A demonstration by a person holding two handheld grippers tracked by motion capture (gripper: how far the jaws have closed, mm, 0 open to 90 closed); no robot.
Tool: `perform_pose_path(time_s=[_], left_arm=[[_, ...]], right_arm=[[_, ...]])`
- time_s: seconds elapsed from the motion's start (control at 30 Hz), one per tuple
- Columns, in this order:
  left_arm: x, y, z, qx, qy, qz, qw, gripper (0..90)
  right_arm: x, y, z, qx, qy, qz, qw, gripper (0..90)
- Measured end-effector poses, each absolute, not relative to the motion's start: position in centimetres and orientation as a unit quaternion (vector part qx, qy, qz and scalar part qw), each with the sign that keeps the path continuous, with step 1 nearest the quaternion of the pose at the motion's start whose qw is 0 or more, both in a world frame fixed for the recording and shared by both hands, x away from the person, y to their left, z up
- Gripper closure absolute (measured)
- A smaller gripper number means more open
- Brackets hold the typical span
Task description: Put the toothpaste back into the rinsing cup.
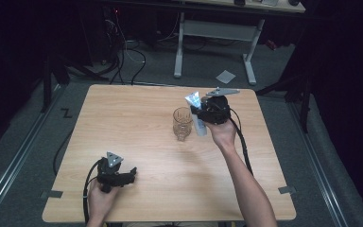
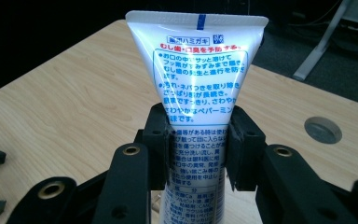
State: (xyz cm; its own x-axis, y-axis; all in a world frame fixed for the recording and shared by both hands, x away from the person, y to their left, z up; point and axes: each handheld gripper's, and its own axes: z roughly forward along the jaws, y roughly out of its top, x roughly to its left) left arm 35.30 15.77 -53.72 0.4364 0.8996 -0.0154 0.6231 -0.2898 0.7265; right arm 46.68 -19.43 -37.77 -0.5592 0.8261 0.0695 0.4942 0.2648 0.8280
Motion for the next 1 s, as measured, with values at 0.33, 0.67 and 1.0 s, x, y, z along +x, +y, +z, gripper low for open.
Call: perform_pose_path(time_s=[0.33, 0.67, 1.0], left_arm=[[35.3, 15.8, -53.7, 0.777, 0.489, 0.203, 0.339, 14.3], [35.3, 15.8, -53.7, 0.777, 0.489, 0.204, 0.339, 14.3], [35.3, 15.8, -53.7, 0.777, 0.489, 0.204, 0.339, 14.3]], right_arm=[[47.6, -18.6, -37.0, 0.426, 0.768, 0.434, 0.203, 65.5], [48.6, -18.0, -36.6, 0.429, 0.764, 0.435, 0.205, 65.5], [49.3, -17.6, -36.4, 0.431, 0.759, 0.440, 0.211, 65.3]])
